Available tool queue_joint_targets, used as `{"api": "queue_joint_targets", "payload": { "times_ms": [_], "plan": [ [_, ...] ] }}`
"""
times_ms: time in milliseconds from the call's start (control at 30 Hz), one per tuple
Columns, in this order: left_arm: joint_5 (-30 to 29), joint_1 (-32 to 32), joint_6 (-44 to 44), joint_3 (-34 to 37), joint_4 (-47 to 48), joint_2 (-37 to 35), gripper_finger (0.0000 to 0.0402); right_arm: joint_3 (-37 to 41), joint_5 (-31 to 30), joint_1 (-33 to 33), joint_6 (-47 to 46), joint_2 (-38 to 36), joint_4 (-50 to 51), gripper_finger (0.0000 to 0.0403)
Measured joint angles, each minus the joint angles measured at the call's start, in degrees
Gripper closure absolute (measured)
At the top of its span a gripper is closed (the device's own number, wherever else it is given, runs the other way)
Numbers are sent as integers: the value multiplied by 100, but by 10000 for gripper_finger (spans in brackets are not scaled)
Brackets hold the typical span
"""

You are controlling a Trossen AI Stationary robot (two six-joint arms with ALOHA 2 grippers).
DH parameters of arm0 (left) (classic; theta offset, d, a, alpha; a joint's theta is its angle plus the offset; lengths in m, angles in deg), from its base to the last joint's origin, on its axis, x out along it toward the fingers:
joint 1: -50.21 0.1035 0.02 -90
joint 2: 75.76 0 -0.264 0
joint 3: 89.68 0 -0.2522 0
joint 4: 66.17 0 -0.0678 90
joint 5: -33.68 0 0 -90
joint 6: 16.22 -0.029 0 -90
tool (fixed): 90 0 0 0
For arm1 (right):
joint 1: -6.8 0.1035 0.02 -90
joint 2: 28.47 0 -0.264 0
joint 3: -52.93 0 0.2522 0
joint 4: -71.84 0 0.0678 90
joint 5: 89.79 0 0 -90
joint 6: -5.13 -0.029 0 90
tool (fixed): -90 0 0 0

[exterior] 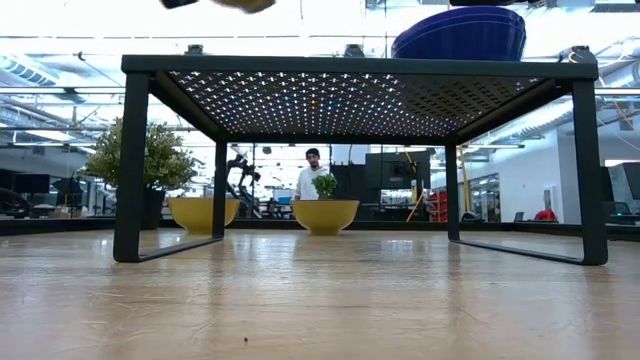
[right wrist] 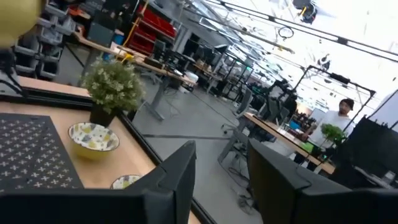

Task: Pick & Place Mini bowls
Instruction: Put the right white bowl on the shelf

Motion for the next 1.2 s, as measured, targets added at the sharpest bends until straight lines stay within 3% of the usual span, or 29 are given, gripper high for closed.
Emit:
{"api": "queue_joint_targets", "payload": {
  "times_ms": [67, 567, 1200],
  "plan": [
    [228, 78, 50, 2, 383, 142, 392, 0, 0, 28, -17, -44, 32, 273],
    [1502, 745, 112, 4, 307, 1149, 392, 0, -28, 32, -114, -67, 117, 273],
    [1722, 981, 120, 4, 307, 1552, 392, 0, -33, 25, -137, -67, 117, 273]
  ]
}}
